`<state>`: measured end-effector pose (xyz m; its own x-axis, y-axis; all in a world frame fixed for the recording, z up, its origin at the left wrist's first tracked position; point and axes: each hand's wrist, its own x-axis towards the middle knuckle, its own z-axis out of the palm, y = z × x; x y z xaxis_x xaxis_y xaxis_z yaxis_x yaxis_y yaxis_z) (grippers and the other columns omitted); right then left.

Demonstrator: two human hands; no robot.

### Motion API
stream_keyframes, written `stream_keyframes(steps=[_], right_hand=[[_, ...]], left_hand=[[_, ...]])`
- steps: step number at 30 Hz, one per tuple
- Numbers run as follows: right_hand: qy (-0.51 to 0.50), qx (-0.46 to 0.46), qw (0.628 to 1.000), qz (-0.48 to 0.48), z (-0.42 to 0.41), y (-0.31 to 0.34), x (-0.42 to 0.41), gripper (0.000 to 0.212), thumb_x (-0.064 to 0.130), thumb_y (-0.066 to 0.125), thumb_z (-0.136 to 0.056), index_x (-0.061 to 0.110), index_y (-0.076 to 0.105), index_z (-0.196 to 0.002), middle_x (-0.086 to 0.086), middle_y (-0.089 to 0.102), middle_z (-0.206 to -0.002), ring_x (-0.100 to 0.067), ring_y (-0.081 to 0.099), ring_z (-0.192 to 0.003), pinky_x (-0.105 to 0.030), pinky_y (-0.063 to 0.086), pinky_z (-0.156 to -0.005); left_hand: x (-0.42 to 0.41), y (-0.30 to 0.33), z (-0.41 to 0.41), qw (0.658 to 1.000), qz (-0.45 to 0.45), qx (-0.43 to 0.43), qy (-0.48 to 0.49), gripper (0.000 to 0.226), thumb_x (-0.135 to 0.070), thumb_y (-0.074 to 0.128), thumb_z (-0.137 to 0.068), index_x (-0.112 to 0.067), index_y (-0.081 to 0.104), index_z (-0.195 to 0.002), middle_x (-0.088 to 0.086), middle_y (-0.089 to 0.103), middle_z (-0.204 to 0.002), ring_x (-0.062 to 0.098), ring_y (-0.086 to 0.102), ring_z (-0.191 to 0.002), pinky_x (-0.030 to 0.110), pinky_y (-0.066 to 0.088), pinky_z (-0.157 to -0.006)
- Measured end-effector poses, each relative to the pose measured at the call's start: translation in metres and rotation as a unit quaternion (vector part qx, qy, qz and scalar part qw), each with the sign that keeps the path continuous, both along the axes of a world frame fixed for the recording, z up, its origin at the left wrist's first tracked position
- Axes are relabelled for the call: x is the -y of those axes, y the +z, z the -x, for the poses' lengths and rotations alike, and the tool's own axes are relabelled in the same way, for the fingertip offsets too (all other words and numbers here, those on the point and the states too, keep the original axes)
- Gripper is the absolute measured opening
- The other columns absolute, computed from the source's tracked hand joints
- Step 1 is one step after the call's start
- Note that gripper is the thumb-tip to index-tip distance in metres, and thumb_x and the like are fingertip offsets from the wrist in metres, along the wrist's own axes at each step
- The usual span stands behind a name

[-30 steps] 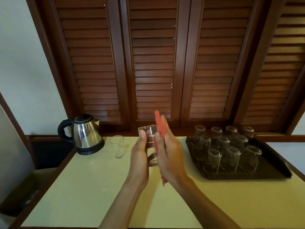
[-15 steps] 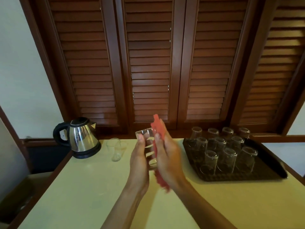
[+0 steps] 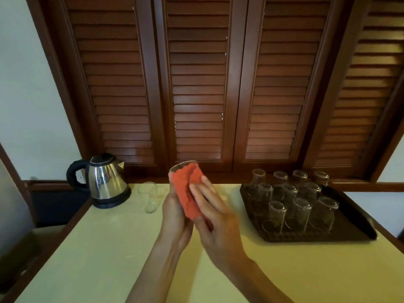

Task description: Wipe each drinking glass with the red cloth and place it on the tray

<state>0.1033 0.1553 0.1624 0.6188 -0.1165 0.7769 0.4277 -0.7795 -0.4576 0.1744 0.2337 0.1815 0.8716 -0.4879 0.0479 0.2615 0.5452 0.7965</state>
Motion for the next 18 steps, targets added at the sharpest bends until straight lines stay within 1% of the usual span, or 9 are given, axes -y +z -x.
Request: stream_keyframes(steps=[2,5,9,11,12,14,15,16,18], right_hand=[[0.012,-0.028,0.999,-0.033,-0.003,-0.002,0.003,0.049,0.030,0.045,-0.107,0.024,0.036,-0.154,0.010,0.024,-0.166,-0.009,0.019,-0.154,-0.025,0.020,-0.124],[-0.013,-0.080,0.989,-0.127,-0.013,0.022,0.010,0.051,0.049,0.034,-0.104,0.044,0.019,-0.153,0.023,0.008,-0.166,0.002,0.012,-0.152,-0.025,0.022,-0.124],[-0.002,-0.058,0.997,-0.051,0.000,0.001,-0.007,0.052,0.030,0.035,-0.109,0.030,0.017,-0.158,0.013,0.009,-0.169,-0.003,0.006,-0.155,-0.021,0.009,-0.125],[0.010,-0.075,0.992,-0.105,-0.003,-0.001,-0.002,0.050,0.029,0.035,-0.109,0.031,0.022,-0.157,0.011,0.017,-0.167,-0.002,0.016,-0.153,-0.023,0.017,-0.124],[0.002,-0.085,0.983,-0.165,-0.011,0.002,0.008,0.047,0.031,0.035,-0.110,0.034,0.024,-0.156,0.009,0.027,-0.165,-0.003,0.029,-0.149,-0.025,0.028,-0.121],[-0.006,-0.082,0.961,-0.262,-0.023,0.022,0.023,0.045,0.033,0.037,-0.110,0.032,0.033,-0.155,0.001,0.055,-0.148,-0.007,0.057,-0.126,-0.032,0.050,-0.106],[0.004,-0.074,0.960,-0.269,-0.023,0.026,0.023,0.046,0.033,0.037,-0.110,0.029,0.035,-0.155,0.000,0.057,-0.145,-0.009,0.060,-0.123,-0.035,0.053,-0.103],[0.014,-0.072,0.966,-0.246,-0.019,0.025,0.017,0.046,0.032,0.037,-0.109,0.030,0.033,-0.156,0.003,0.050,-0.152,-0.009,0.056,-0.130,-0.037,0.051,-0.106],[0.032,-0.097,0.977,-0.189,-0.005,0.011,-0.001,0.048,0.032,0.035,-0.109,0.034,0.025,-0.156,0.016,0.028,-0.163,0.000,0.040,-0.142,-0.031,0.045,-0.112]], left_hand=[[0.002,-0.009,0.006,0.999,-0.026,0.039,0.007,0.042,-0.036,0.037,-0.113,-0.020,0.074,-0.125,0.013,0.075,-0.123,0.026,0.071,-0.118,0.036,0.059,-0.092],[0.007,-0.010,0.023,0.994,-0.078,0.071,0.015,0.043,-0.045,0.035,-0.110,-0.029,0.068,-0.132,0.003,0.073,-0.129,0.019,0.067,-0.126,0.044,0.052,-0.105],[0.003,0.012,0.010,0.996,-0.051,0.070,0.010,0.054,-0.055,0.041,-0.102,-0.017,0.069,-0.128,0.013,0.075,-0.124,0.027,0.069,-0.121,0.042,0.053,-0.101],[0.007,0.011,0.006,0.991,-0.088,0.102,0.018,0.053,-0.056,0.047,-0.098,-0.019,0.069,-0.129,0.013,0.074,-0.124,0.027,0.068,-0.122,0.041,0.055,-0.097],[0.011,0.007,0.009,0.987,-0.115,0.111,0.019,0.053,-0.058,0.046,-0.096,-0.023,0.069,-0.129,0.008,0.074,-0.124,0.024,0.067,-0.122,0.039,0.055,-0.094],[0.016,0.002,0.015,0.980,-0.153,0.128,0.007,0.052,-0.060,0.040,-0.096,-0.031,0.068,-0.129,0.001,0.073,-0.124,0.016,0.066,-0.121,0.034,0.056,-0.089],[0.017,0.004,0.014,0.981,-0.151,0.125,0.008,0.051,-0.059,0.040,-0.097,-0.031,0.069,-0.128,0.001,0.073,-0.124,0.016,0.066,-0.120,0.031,0.057,-0.085],[0.017,0.006,0.009,0.984,-0.137,0.112,0.016,0.050,-0.057,0.043,-0.096,-0.028,0.070,-0.127,0.004,0.074,-0.123,0.018,0.067,-0.118,0.030,0.057,-0.083],[0.013,0.014,-0.002,0.990,-0.094,0.094,0.050,0.046,-0.051,0.049,-0.098,-0.021,0.072,-0.124,0.012,0.074,-0.123,0.029,0.067,-0.122,0.042,0.058,-0.096]])
